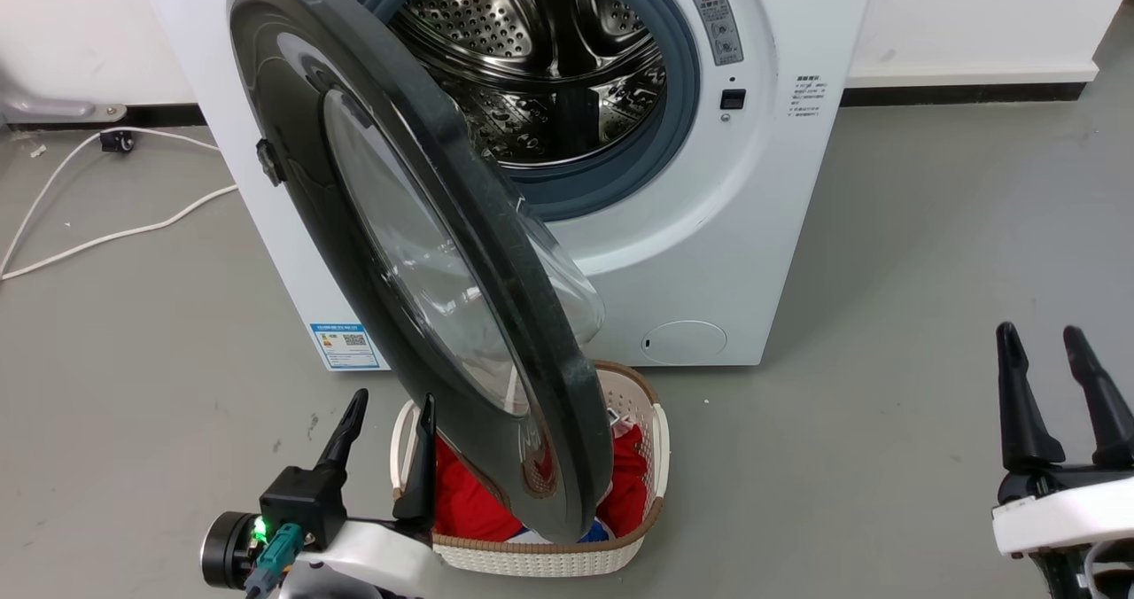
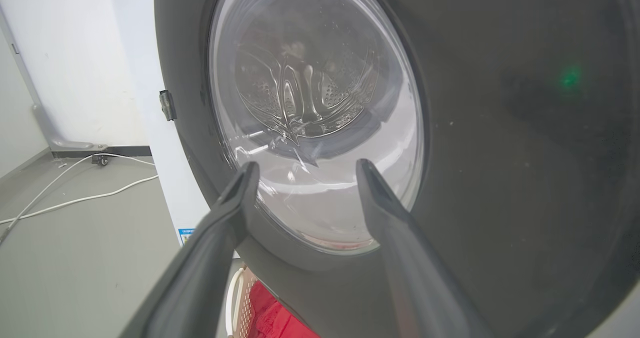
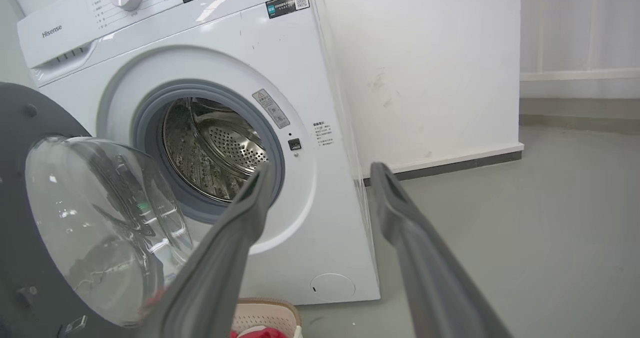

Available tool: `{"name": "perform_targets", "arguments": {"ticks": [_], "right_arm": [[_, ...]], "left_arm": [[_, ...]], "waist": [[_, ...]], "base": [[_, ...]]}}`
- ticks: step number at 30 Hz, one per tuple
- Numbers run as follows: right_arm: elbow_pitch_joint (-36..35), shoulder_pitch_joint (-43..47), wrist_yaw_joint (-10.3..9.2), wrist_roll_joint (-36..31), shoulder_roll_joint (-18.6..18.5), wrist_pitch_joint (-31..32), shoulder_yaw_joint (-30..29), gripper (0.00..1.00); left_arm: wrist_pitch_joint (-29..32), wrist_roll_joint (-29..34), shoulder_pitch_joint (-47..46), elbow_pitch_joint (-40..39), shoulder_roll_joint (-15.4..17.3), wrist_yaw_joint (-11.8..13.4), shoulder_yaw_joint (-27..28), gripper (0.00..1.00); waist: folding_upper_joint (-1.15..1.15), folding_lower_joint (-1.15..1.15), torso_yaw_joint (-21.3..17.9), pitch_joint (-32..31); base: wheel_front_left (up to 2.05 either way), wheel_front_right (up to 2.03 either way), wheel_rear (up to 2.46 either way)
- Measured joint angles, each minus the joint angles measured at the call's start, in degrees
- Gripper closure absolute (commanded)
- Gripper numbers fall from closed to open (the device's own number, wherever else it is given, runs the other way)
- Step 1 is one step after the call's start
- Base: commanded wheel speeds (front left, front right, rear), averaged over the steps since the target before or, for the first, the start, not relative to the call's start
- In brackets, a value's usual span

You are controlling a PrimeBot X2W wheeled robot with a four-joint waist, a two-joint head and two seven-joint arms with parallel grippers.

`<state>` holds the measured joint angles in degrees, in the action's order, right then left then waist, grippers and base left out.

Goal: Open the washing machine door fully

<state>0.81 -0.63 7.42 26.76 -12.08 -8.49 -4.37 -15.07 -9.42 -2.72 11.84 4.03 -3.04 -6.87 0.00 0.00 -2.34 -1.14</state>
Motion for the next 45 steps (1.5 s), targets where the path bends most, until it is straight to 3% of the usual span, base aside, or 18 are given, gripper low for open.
{"name": "perform_targets", "arguments": {"ticks": [6,11,18,33,34,36,45], "right_arm": [[-4.7,0.4,0.07,-11.2,2.3,2.1,-0.6,0.00],[-5.3,3.5,0.07,-16.3,4.1,4.7,1.2,0.00],[-3.4,5.4,0.07,-16.6,5.8,5.1,1.6,0.00],[-1.9,4.1,0.07,-17.0,5.6,5.3,2.3,0.00],[-1.9,4.0,0.07,-17.1,5.6,5.3,2.3,0.00],[-1.9,4.0,0.07,-17.5,5.6,5.3,2.3,0.00],[-2.1,3.9,0.07,-17.8,5.8,5.2,2.5,0.00]], "left_arm": [[0.0,0.1,0.0,-0.2,0.1,0.3,0.2,0.00],[0.0,0.3,-0.2,-0.3,0.4,0.2,0.3,0.00],[0.0,0.6,-0.6,-0.1,0.4,0.2,0.2,0.00],[0.0,0.3,-0.8,1.1,0.5,0.2,0.5,0.01],[0.0,0.2,-0.8,1.4,0.5,0.2,0.5,0.48],[0.0,0.0,-0.8,1.7,0.5,0.2,0.5,1.00],[0.0,-0.3,-1.3,0.6,0.6,1.0,1.0,1.00]], "waist": [[0.00,0.00,0.5,0.1],[0.00,0.00,1.3,0.4],[0.00,0.00,1.4,0.5],[0.00,0.01,0.8,0.8],[0.00,0.01,0.8,0.8],[0.00,0.01,0.7,0.8],[0.00,0.01,0.8,0.8]], "base": [[0.00,0.00,0.00],[0.00,0.00,0.00],[0.00,0.00,0.00],[0.00,0.00,0.00],[0.00,0.00,0.00],[0.00,0.00,0.00],[0.00,0.00,0.00]]}}
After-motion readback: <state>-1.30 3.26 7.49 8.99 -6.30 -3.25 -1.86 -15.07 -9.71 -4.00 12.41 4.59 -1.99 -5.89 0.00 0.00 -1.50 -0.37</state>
